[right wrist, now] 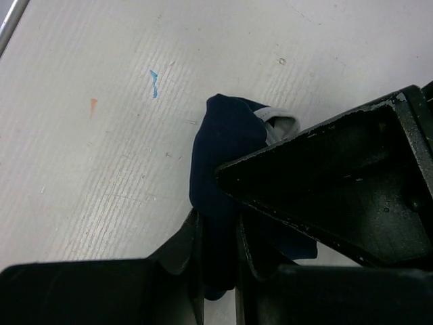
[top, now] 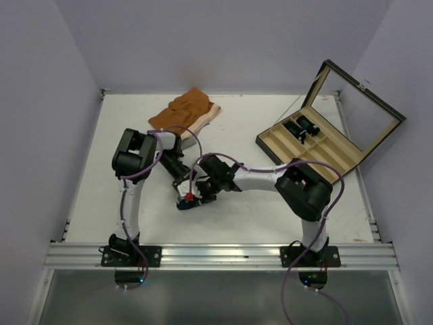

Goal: Roll the underwear

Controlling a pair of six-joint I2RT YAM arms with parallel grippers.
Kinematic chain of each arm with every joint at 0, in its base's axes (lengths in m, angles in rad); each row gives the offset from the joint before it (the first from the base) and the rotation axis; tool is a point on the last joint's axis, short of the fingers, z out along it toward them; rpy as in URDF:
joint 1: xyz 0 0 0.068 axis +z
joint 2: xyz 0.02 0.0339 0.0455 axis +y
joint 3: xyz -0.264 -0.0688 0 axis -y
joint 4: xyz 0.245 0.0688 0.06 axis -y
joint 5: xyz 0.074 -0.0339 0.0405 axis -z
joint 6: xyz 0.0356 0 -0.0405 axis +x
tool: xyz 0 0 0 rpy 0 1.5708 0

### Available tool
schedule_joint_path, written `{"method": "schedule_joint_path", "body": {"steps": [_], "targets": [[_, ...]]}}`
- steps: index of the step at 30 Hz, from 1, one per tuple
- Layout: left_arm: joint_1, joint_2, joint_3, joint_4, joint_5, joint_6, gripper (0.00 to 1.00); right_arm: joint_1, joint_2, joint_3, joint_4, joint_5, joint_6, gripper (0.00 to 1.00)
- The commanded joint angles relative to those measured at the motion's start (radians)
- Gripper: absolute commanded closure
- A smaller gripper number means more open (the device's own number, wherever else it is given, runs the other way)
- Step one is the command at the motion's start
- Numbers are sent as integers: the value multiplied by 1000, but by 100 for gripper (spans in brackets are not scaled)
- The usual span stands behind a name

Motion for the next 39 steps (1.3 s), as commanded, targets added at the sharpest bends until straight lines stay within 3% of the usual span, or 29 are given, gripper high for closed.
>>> {"method": "schedule_joint_path", "body": {"steps": [1,3,5,9,14,17,21,23,27,32,36,39], "targets": [[9,-87,-25,285,-108,36,71,-1,61,23,-155,42,-5,100],[43,-185,-31,338,-58,14,61,-2,80,68,-251,25,20,100],[77,-294,-45,391,-10,-27,60,-1,109,99,-340,8,43,100],[246,-480,-120,585,55,-136,59,-2,181,203,-460,-35,119,100],[397,-699,-238,727,-19,-231,59,-11,305,317,-598,-139,210,100],[449,-820,-322,729,-63,-196,59,-25,365,397,-669,-188,248,100],[450,-984,-457,669,-79,-38,58,-70,478,519,-746,-282,301,100],[434,-1056,-504,609,-118,108,59,-85,555,564,-810,-315,308,100],[316,-1214,-675,603,-208,211,59,-136,667,652,-873,-377,348,100],[122,-1351,-783,691,-295,163,58,-165,701,665,-862,-398,390,100],[-73,-1345,-830,794,-379,120,58,-168,721,662,-859,-400,405,100],[-161,-1296,-838,833,-412,102,58,-172,723,647,-838,-406,429,100]]}}
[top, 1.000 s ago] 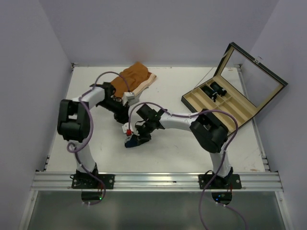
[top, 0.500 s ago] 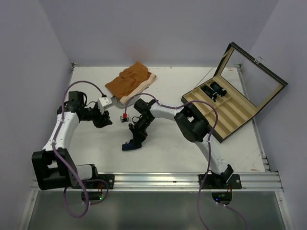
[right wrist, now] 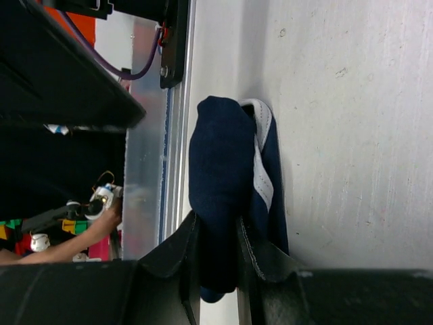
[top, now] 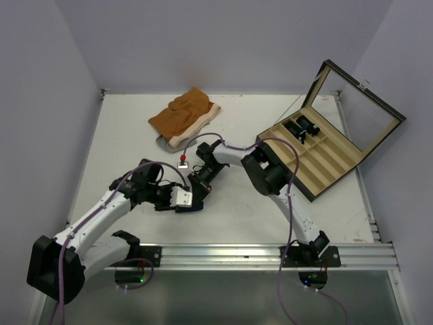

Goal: Roll the underwear

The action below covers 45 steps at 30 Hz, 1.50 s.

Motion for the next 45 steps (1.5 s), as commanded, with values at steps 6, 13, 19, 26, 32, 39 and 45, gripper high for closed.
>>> {"method": "schedule_joint_path", "body": {"steps": [6,13,19,26,32,39,45], "targets": [[-175,109,-25,175,-140,-56,57,-16,110,-93,41,244,45,100],[-245,220,-66,280,-257,-108,56,-17,104,-97,47,250,45,100],[-269,287,-77,306,-301,-119,58,-17,107,-87,35,262,31,100],[-272,364,-48,248,-289,-111,80,-17,79,-81,38,294,25,76],[-272,442,-24,154,-271,-81,92,-17,42,-44,30,379,13,53],[-272,476,3,53,-259,-36,95,-72,38,85,-2,385,106,31],[-272,517,19,15,-262,-33,96,-128,4,123,-8,417,108,25]]}}
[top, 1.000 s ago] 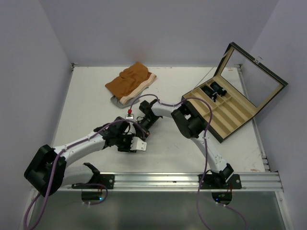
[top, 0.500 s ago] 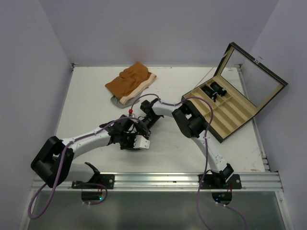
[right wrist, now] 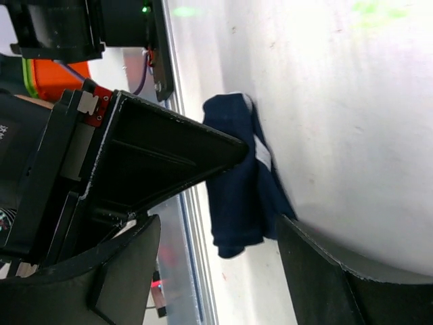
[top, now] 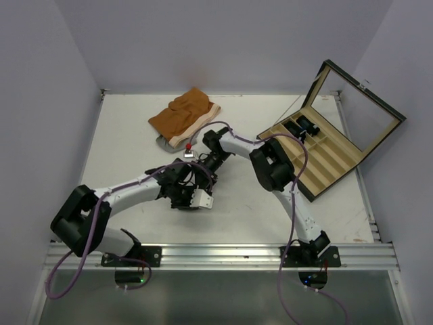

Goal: Roll the underwear

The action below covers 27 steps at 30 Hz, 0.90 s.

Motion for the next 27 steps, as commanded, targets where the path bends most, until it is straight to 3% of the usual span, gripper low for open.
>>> {"method": "schedule_joint_path", "body": {"steps": [1,7,12,15,18,21,27], "targets": [[-7,106,-49,-171,-35,19,97,-64,17,18,128,309,-48,25],[20,225,74,-300,48,28,100,-182,-112,0,172,316,-16,13],[123,382,209,-383,117,0,100,-254,-302,-161,281,318,7,13],[163,448,296,-413,143,-34,100,-265,-486,-337,418,380,7,19],[187,511,361,-426,165,-93,100,-266,-673,-522,553,442,-14,37],[197,561,395,-420,165,-112,100,-257,-837,-666,654,460,-60,48],[212,687,499,-458,149,-113,100,-105,-993,-786,663,561,-275,51]]}}
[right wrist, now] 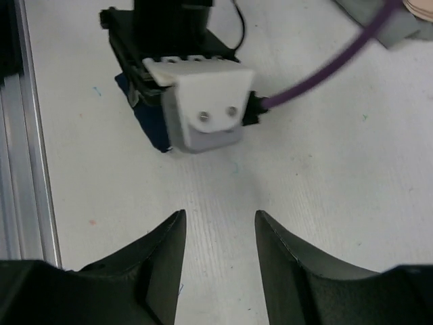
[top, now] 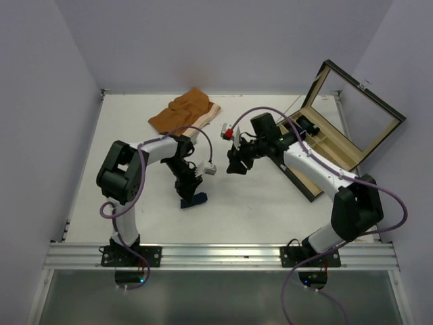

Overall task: Roll the underwear
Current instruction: Roll the underwear, then place the rolled underwear into the container

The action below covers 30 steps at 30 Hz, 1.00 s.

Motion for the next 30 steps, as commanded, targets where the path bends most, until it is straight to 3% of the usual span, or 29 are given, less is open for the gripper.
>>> {"method": "schedule_joint_path", "body": {"steps": [1,10,14,17,30], "targets": [[10,160,-5,47,-152,18,100,127,-46,-71,83,94,-172,51],[38,264,110,-64,-100,36,100,391,-57,-214,334,195,-318,49],[38,270,108,-63,-89,32,100,433,1,-252,435,227,-323,41],[39,281,107,-67,-78,35,100,451,42,-263,518,230,-341,41],[56,308,119,-105,-5,36,100,520,133,-301,601,192,-364,41]]}}
